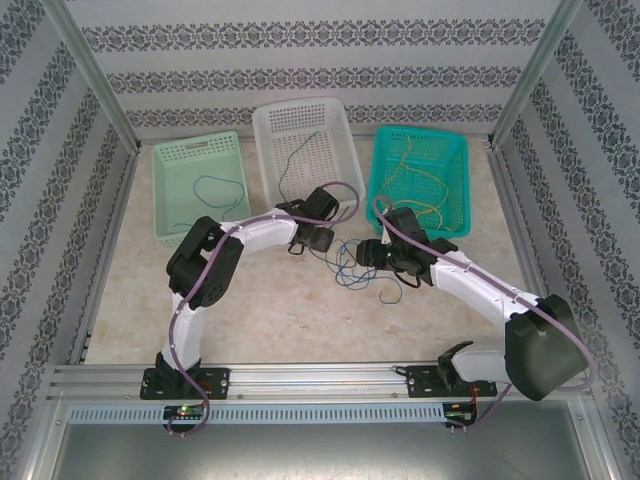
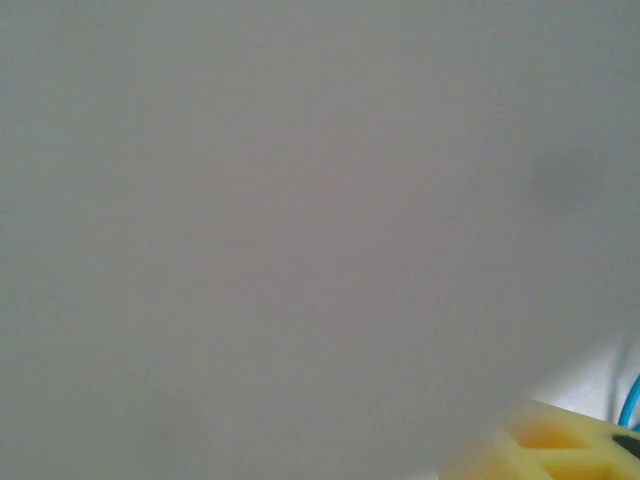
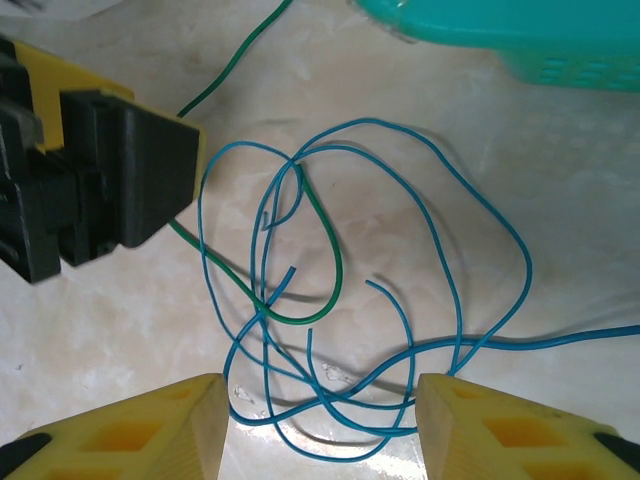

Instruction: Untangle the cables

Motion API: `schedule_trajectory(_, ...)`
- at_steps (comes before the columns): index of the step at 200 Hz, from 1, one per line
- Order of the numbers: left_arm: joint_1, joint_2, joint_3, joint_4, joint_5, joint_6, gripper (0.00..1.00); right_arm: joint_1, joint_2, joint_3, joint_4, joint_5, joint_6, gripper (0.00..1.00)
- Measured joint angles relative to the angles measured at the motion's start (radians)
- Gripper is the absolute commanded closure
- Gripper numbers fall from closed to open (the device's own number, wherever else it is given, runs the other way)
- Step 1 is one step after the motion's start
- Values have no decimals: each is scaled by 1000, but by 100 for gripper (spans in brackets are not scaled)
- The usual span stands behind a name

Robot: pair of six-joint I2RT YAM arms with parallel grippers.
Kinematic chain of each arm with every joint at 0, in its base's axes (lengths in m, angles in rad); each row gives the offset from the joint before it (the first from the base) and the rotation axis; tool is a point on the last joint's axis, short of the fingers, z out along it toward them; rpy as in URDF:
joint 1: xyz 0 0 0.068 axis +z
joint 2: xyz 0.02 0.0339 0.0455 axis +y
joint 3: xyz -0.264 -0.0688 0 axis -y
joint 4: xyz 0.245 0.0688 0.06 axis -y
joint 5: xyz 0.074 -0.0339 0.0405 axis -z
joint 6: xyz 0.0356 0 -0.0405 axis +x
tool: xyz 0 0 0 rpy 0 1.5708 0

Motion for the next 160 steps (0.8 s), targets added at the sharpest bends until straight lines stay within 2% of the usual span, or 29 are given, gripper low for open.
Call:
schedule_trajectory(115, -16, -34, -27, -19, -48, -15, 38, -20, -47, -42, 0, 0, 1, 46)
schedule_trajectory(145, -16, -59, -27, -44, -58, -20, 33, -19, -47, -42, 0, 0, 0, 47)
schedule_trajectory(160, -17, -71, -27, -63, -66, -26, 29, -19, -43, -42, 0, 4, 0, 51)
